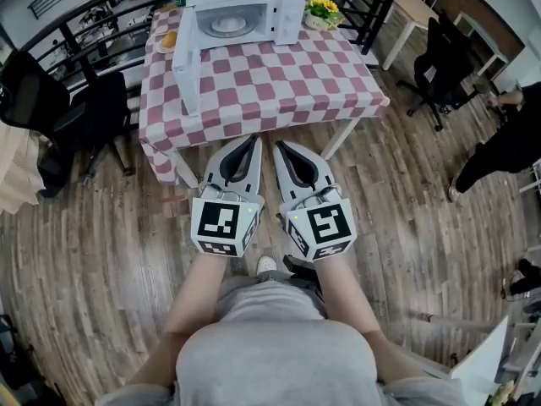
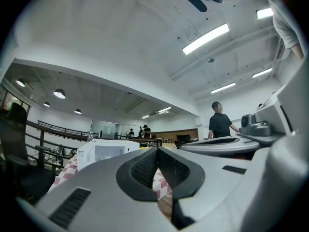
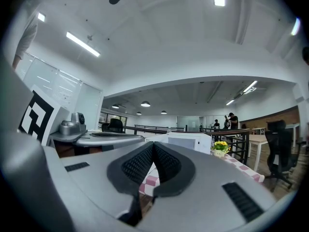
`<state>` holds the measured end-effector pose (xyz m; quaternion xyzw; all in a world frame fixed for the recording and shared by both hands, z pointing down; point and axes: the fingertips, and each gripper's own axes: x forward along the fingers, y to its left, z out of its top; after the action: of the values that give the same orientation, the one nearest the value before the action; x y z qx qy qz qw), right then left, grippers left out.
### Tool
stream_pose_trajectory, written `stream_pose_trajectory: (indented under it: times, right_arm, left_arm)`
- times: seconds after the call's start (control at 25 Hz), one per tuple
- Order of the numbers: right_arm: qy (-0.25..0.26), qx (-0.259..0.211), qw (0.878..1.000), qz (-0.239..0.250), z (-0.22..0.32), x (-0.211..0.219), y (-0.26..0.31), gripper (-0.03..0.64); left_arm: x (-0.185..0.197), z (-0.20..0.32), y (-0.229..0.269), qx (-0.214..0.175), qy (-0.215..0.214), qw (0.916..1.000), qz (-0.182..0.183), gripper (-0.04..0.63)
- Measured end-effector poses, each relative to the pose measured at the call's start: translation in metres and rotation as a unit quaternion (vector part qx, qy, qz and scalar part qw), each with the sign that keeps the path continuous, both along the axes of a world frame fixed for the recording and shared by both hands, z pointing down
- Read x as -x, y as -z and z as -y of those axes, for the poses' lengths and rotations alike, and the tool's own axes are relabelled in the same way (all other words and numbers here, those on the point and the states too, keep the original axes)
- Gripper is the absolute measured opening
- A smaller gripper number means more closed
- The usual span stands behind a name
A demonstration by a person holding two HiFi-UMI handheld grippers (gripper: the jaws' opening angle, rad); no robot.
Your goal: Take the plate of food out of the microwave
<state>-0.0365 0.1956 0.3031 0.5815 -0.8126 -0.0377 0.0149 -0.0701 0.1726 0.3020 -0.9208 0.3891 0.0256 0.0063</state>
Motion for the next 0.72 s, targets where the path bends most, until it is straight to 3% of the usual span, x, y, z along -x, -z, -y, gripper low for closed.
stream_pose_trajectory:
  times: [0.72]
  right_arm:
    - [0.025, 0.007, 1.000, 0.018, 0.051, -0.061, -0.011, 0.023]
  left_arm:
    - [-0.057, 0.053, -0.008, 0.005, 0.028, 0.9995, 0.012, 0.002]
